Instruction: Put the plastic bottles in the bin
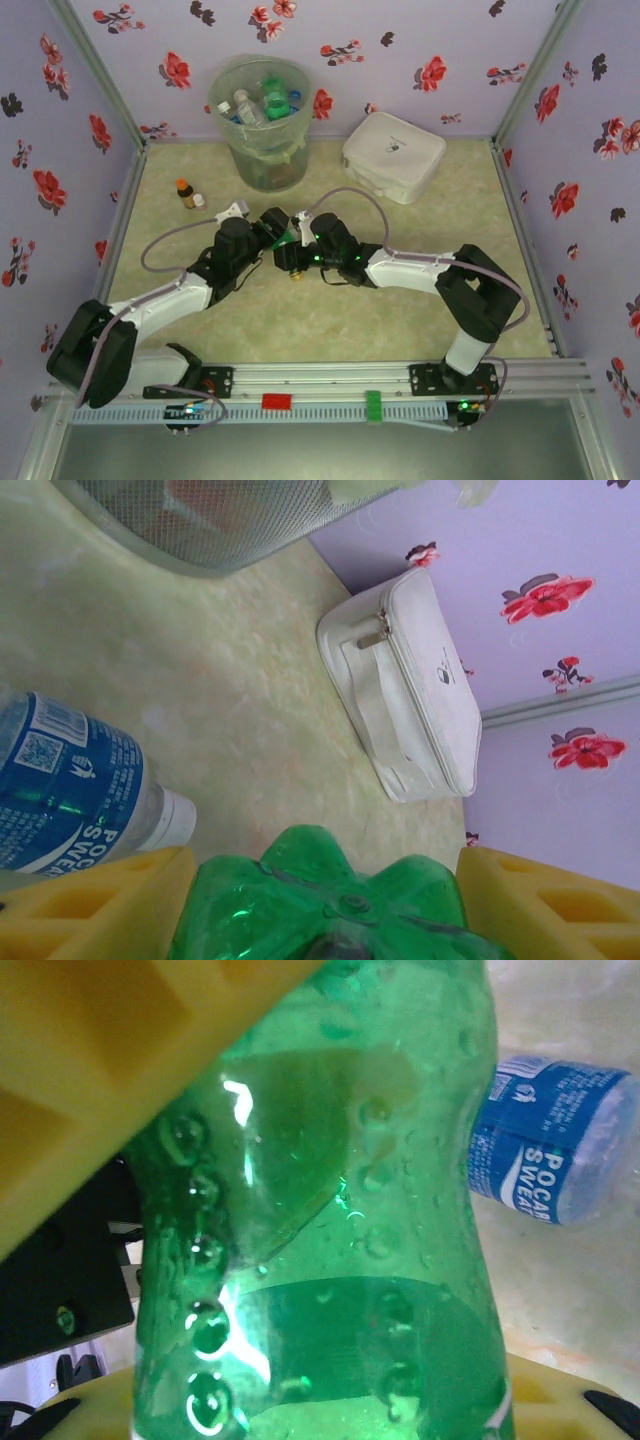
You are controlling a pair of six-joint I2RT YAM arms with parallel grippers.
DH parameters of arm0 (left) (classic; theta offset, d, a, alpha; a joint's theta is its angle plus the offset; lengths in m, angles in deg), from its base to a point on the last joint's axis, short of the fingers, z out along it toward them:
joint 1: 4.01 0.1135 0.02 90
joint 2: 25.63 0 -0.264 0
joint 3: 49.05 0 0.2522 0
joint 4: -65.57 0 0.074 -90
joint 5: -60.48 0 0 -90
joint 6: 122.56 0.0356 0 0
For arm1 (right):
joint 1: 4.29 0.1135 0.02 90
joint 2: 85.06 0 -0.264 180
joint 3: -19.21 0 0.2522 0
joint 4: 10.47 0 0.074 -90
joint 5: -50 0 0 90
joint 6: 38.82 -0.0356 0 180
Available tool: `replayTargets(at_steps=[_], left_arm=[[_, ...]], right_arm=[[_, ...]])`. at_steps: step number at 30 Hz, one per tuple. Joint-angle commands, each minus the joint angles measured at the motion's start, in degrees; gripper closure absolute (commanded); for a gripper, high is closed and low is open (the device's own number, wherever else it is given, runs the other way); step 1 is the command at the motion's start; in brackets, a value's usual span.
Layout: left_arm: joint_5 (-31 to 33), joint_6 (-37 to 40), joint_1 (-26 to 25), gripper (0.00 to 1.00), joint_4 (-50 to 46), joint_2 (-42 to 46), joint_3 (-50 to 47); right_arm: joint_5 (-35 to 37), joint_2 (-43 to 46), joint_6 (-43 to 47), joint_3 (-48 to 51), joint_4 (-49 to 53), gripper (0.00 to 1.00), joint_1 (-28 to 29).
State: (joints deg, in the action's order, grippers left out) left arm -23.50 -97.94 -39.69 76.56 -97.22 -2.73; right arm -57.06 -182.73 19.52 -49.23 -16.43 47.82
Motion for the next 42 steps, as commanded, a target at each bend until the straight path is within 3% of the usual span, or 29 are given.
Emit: replayTargets(at_steps=[1, 3, 7, 9, 12, 20, 25, 30, 36, 42], left_arm=[[-1.0, 2.0, -0.9, 0.34, -1.2, 1.5, 0.2], [-1.1, 2.2, -0.5, 0.37, -1.4, 1.4, 0.6], [-1.3, 2.9, 0.4, 0.53, -1.5, 1.1, 1.7], [-1.5, 3.6, 1.1, 0.67, -1.9, 1.3, 2.1], [-1.7, 4.5, 2.4, 0.79, -2.7, 1.6, 2.6], [-1.9, 10.4, 8.7, 0.8, -6.1, 3.1, 5.2], [-3.9, 15.8, 15.0, 0.8, -11.0, 4.4, 11.3], [-7.8, 22.3, 19.7, 0.8, -18.2, 2.7, 25.1], [-15.3, 25.0, 24.2, 0.79, -21.6, -8.0, 47.2], [-18.9, 26.2, 25.7, 0.78, -25.6, -23.1, 71.7]], right_arm=[[-4.1, -0.9, -1.3, -1.2, -8.5, 0.55, -0.2], [-4.2, -1.1, -1.3, -1.4, -9.4, 0.54, -0.2], [-4.6, -2.0, -2.2, -2.0, -11.1, 0.52, -0.2], [-5.0, -2.4, -2.4, -2.6, -11.0, 0.5, -0.2], [-5.2, -2.5, -1.8, -3.3, -10.2, 0.41, -0.3], [-4.1, 2.0, 2.6, -2.7, -3.1, 0.01, -0.6], [-1.0, 7.6, 5.8, 0.0, 3.1, 0.0, -1.5], [6.6, 11.5, 9.8, 0.7, 13.2, 0.0, -1.8], [15.1, 15.0, 11.7, 2.4, 19.6, 0.0, -1.9], [18.1, 17.7, 11.3, 4.1, 20.9, 0.0, -1.9]])
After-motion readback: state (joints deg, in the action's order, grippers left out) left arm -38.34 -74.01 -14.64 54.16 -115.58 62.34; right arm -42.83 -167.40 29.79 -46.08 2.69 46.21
